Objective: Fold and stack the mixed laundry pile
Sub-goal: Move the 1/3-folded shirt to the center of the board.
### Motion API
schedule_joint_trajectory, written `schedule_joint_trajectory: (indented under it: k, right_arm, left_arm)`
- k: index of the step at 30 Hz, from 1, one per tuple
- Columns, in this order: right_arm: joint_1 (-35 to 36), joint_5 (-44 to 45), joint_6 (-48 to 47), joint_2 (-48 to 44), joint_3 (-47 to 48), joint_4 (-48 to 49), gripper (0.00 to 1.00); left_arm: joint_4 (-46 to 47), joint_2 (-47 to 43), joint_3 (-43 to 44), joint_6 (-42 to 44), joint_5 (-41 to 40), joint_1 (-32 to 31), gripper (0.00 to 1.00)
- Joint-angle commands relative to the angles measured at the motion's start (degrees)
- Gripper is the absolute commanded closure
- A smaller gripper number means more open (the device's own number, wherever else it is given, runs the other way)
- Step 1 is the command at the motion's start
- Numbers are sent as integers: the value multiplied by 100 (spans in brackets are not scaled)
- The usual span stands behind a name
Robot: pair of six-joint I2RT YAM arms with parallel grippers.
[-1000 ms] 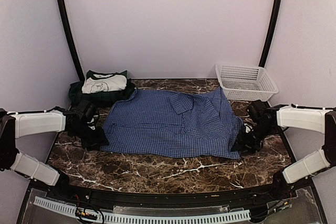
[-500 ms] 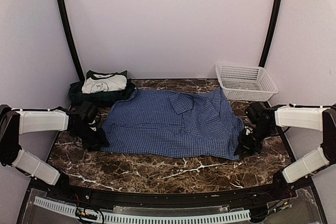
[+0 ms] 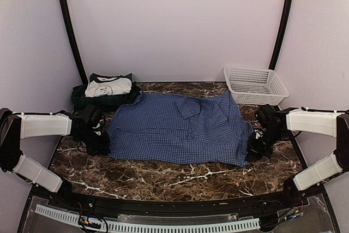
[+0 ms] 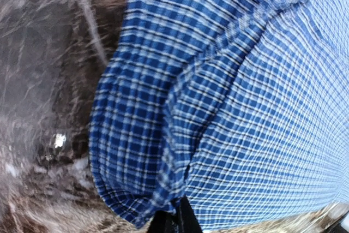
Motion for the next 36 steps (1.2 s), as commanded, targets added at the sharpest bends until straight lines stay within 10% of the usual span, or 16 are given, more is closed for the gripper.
schedule_joint_trajectory:
  k: [1,16,21,25,31,36]
  right_arm:
    - [-17,292,124,-194,178,-227,100]
    - [-248,681,2,-631,268,-1003,100]
    - [-245,371,-414,-824,461,-1013,100]
    - [-235,164,-859,-847,1185,-812,65]
    - [79,-615,-1162,-392,1608,352,51]
    - [587,-667,-1542,705,2114,886,48]
  left_arm:
    - [-347,-246,-9,-207,-350,50,100]
    - [-1201,-438,137,-482,-488,145,98]
    - [-1166,-757,-12,-491,151,-37,82]
    - [-1605,-1009,259,-520,-78,-133,68]
    - [-1593,-1470,1155,189,-898,-128,36]
    - [-995,-359,1684,789,-258,-119,34]
